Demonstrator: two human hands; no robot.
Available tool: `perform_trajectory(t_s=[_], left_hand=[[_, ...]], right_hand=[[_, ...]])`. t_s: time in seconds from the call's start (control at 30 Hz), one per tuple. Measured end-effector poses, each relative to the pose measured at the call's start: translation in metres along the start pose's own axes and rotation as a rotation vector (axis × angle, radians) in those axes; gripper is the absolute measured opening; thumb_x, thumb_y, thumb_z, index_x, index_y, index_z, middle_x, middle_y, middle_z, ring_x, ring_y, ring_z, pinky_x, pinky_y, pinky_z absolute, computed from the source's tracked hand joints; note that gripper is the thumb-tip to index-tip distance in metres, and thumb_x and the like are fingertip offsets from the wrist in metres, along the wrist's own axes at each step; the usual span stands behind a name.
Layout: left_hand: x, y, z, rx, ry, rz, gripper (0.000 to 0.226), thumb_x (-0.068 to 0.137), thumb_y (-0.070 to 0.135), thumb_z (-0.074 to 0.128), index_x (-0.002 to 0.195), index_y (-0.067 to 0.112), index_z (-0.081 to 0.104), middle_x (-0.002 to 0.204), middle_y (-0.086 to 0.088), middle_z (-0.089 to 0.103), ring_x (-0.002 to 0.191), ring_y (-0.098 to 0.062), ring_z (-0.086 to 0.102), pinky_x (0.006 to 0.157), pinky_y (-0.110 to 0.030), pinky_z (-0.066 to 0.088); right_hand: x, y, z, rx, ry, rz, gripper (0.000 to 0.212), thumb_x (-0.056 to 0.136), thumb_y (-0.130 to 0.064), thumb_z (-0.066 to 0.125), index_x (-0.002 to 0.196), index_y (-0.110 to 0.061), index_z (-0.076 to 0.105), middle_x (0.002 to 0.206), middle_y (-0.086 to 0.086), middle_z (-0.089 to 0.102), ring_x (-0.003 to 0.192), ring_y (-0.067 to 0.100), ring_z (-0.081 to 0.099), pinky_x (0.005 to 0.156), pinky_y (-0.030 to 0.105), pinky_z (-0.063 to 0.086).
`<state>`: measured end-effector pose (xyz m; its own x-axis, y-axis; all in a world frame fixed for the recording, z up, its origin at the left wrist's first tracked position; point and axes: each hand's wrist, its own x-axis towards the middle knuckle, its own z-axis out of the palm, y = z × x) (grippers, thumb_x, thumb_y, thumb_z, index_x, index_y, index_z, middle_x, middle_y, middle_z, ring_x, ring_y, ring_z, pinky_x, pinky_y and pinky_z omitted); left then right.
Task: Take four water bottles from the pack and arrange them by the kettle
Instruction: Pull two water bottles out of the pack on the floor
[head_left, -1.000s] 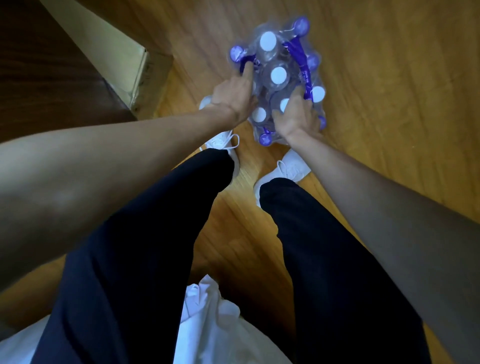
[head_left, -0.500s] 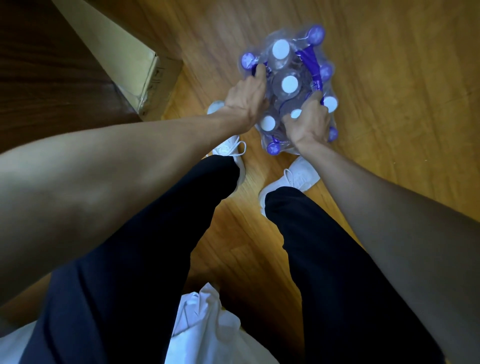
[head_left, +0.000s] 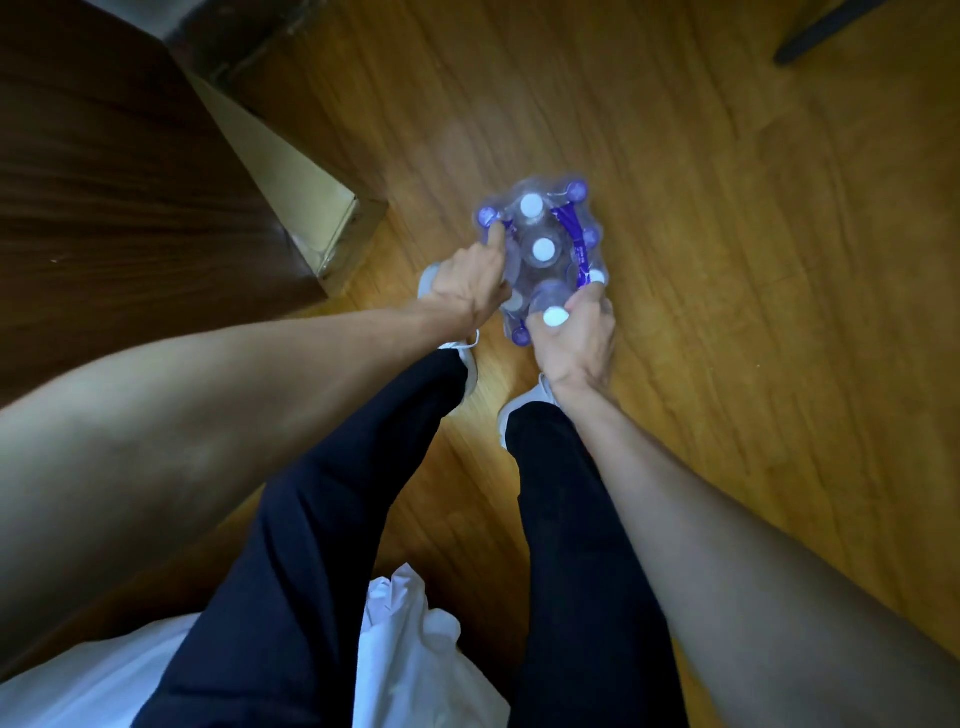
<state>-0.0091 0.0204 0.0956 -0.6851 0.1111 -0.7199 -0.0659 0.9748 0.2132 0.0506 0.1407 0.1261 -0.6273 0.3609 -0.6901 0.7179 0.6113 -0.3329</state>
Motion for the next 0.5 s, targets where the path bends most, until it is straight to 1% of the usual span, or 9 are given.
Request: perform_trajectory(t_s=[0.1, 0.17, 0.23, 0.27, 0.33, 0.4, 0.43, 0.47, 0.5], left_hand=[[-0.037, 0.009, -0.033, -0.025, -0.006, 0.014, 0.045, 0.089, 0.014, 0.055, 0.128, 0.003, 0.034, 0.098, -0.024, 0.067, 0.088, -0.045, 0.065, 0.065, -0.04, 0.039], [-0.066, 0.017, -0.059, -0.034, 0.014, 0.022, 0.044, 0.089, 0.017, 0.055, 0.126, 0.004, 0.034, 0.095, -0.022, 0.068, 0.084, -0.044, 0.065, 0.063, -0.039, 0.039], [-0.1, 0.026, -0.086, -0.036, 0.028, 0.019, 0.044, 0.09, 0.022, 0.056, 0.124, 0.004, 0.035, 0.096, -0.022, 0.069, 0.084, -0.044, 0.065, 0.062, -0.038, 0.037], [-0.118, 0.032, -0.099, -0.04, 0.035, 0.015, 0.043, 0.091, 0.024, 0.056, 0.124, 0.003, 0.035, 0.098, -0.022, 0.068, 0.086, -0.044, 0.064, 0.062, -0.038, 0.035], [-0.157, 0.04, -0.125, -0.067, 0.062, 0.01, 0.042, 0.093, 0.027, 0.055, 0.121, 0.003, 0.037, 0.099, -0.021, 0.066, 0.087, -0.046, 0.063, 0.062, -0.038, 0.033], [-0.198, 0.046, -0.149, -0.119, 0.088, -0.018, 0.04, 0.093, 0.03, 0.055, 0.118, 0.005, 0.036, 0.089, -0.017, 0.062, 0.086, -0.045, 0.062, 0.062, -0.038, 0.033], [-0.219, 0.05, -0.161, -0.15, 0.102, -0.028, 0.042, 0.093, 0.031, 0.055, 0.12, 0.006, 0.035, 0.083, -0.014, 0.057, 0.085, -0.045, 0.062, 0.062, -0.038, 0.034], [-0.241, 0.054, -0.172, -0.18, 0.113, -0.034, 0.044, 0.094, 0.033, 0.054, 0.122, 0.007, 0.033, 0.082, -0.012, 0.055, 0.086, -0.044, 0.062, 0.062, -0.037, 0.035], [-0.264, 0.058, -0.184, -0.203, 0.127, -0.042, 0.047, 0.094, 0.034, 0.053, 0.126, 0.007, 0.032, 0.084, -0.014, 0.057, 0.087, -0.044, 0.062, 0.063, -0.037, 0.036]], right_hand=[[-0.035, -0.022, -0.032, 0.019, -0.012, 0.011, 0.037, 0.084, -0.023, 0.07, 0.111, -0.005, 0.051, 0.109, 0.013, 0.066, 0.093, 0.034, 0.065, 0.065, 0.029, 0.039], [-0.057, -0.038, -0.053, 0.032, -0.028, 0.006, 0.036, 0.084, -0.024, 0.07, 0.109, -0.006, 0.051, 0.108, 0.012, 0.066, 0.092, 0.034, 0.065, 0.064, 0.029, 0.038], [-0.081, -0.055, -0.077, 0.044, -0.053, 0.004, 0.035, 0.083, -0.025, 0.07, 0.106, -0.007, 0.051, 0.105, 0.011, 0.065, 0.09, 0.034, 0.064, 0.063, 0.03, 0.037], [-0.094, -0.063, -0.09, 0.048, -0.061, 0.0, 0.035, 0.082, -0.026, 0.071, 0.104, -0.008, 0.051, 0.103, 0.01, 0.065, 0.089, 0.034, 0.064, 0.062, 0.03, 0.038], [-0.121, -0.077, -0.12, 0.047, -0.082, -0.015, 0.034, 0.081, -0.028, 0.071, 0.1, -0.011, 0.049, 0.096, 0.009, 0.064, 0.085, 0.035, 0.065, 0.061, 0.034, 0.045], [-0.153, -0.09, -0.151, 0.027, -0.105, -0.059, 0.031, 0.08, -0.031, 0.068, 0.095, -0.016, 0.045, 0.083, 0.004, 0.058, 0.081, 0.036, 0.064, 0.064, 0.04, 0.053], [-0.171, -0.095, -0.168, 0.014, -0.114, -0.086, 0.029, 0.079, -0.031, 0.066, 0.093, -0.019, 0.044, 0.078, 0.0, 0.054, 0.078, 0.036, 0.063, 0.066, 0.042, 0.054], [-0.189, -0.1, -0.184, -0.004, -0.126, -0.117, 0.028, 0.078, -0.032, 0.065, 0.09, -0.022, 0.042, 0.074, -0.002, 0.051, 0.075, 0.035, 0.062, 0.066, 0.044, 0.054], [-0.207, -0.104, -0.2, -0.029, -0.13, -0.158, 0.028, 0.077, -0.033, 0.064, 0.088, -0.024, 0.04, 0.072, -0.002, 0.052, 0.073, 0.035, 0.062, 0.066, 0.045, 0.054]])
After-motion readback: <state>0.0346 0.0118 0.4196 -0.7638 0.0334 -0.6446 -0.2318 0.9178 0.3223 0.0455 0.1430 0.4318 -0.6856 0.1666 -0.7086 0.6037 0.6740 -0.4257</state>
